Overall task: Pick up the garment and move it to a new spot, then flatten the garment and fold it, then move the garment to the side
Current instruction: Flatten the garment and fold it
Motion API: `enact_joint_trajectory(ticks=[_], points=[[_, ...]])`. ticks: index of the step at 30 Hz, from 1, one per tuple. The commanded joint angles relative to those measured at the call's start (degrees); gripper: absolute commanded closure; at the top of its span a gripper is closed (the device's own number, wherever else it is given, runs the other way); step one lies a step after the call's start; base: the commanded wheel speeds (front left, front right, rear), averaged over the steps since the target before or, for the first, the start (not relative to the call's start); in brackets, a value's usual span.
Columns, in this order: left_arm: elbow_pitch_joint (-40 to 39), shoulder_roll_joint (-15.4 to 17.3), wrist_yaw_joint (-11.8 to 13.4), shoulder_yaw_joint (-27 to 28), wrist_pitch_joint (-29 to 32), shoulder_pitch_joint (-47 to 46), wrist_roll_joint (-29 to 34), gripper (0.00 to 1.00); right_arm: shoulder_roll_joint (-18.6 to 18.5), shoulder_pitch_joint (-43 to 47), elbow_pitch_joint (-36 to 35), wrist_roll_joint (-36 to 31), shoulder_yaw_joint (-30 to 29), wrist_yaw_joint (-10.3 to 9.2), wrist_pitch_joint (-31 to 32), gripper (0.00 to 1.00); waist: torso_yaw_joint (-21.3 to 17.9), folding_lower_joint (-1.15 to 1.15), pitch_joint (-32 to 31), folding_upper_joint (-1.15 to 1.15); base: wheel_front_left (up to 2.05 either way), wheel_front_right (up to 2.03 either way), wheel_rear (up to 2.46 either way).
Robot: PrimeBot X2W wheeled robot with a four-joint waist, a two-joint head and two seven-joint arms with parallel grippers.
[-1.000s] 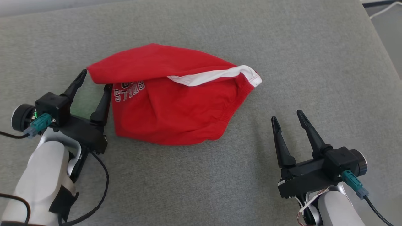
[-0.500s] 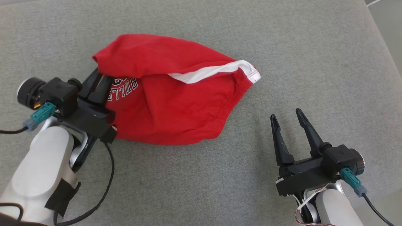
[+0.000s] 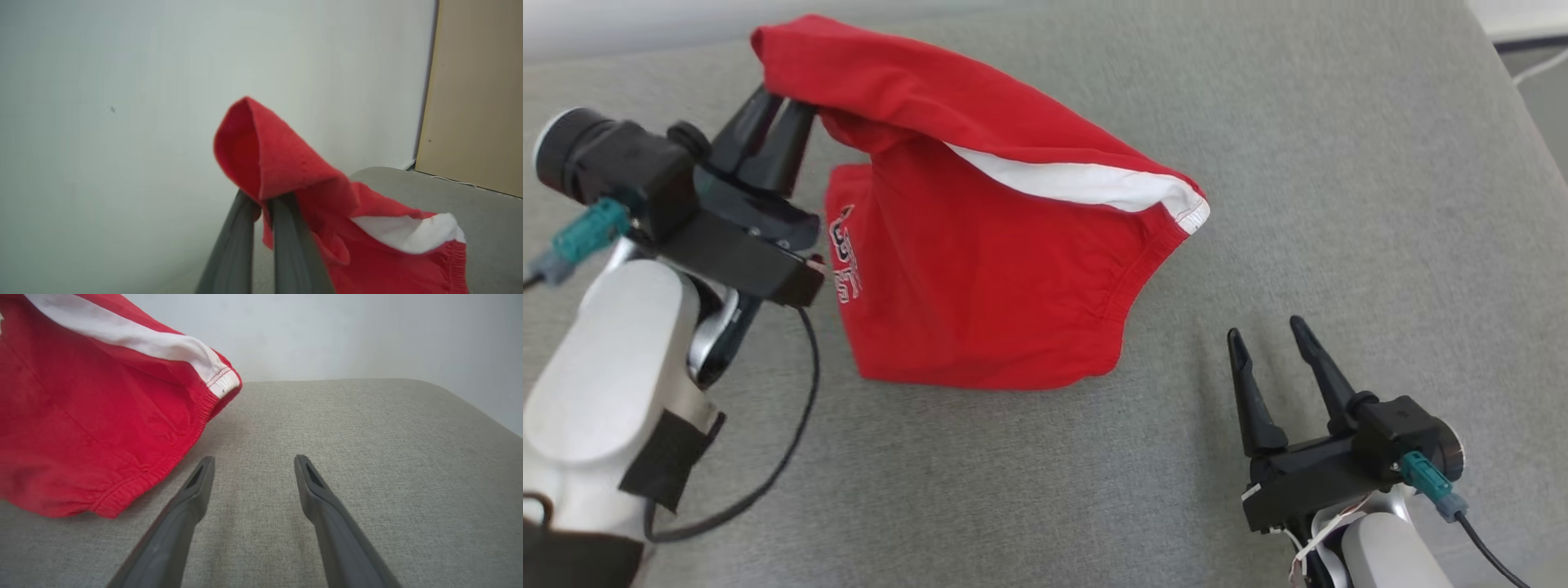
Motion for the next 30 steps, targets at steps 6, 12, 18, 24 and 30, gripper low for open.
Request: enact_joint_trajectory(ticks=[6,12,18,24,30], points=[[9.5,1.6,0.0,-7.5,7.8,-0.4,-13.9,1.0,0.6,1.6,1.6,1.2,0.7,-0.02,-0.1,0.0,3.5,0.0,-5.6,0.0,0.0,0.0,0.0],[9.4,4.7,0.0,-12.9,22.5,4.9,-31.5,1.0,0.5,3.1,2.0,1.5,0.4,-0.02,-0.1,0.0,6.4,0.0,-8.0,0.0,0.0,0.0,0.0],[6.6,8.4,0.0,-15.7,32.8,12.3,-43.8,1.0,0.2,2.8,2.7,1.4,0.7,-0.02,-0.1,0.0,8.8,0.0,-9.0,0.0,0.0,0.0,0.0],[1.5,9.9,0.0,-17.1,39.6,20.6,-54.7,1.0,0.1,3.0,3.0,1.4,0.8,-0.01,-0.1,0.0,10.4,0.0,-9.3,0.0,0.0,0.0,0.0],[-2.7,9.0,0.0,-12.8,39.9,26.5,-66.7,1.0,0.0,2.6,3.1,1.2,1.3,-0.02,-0.1,0.0,11.7,0.0,-9.0,0.0,0.0,0.0,0.0]])
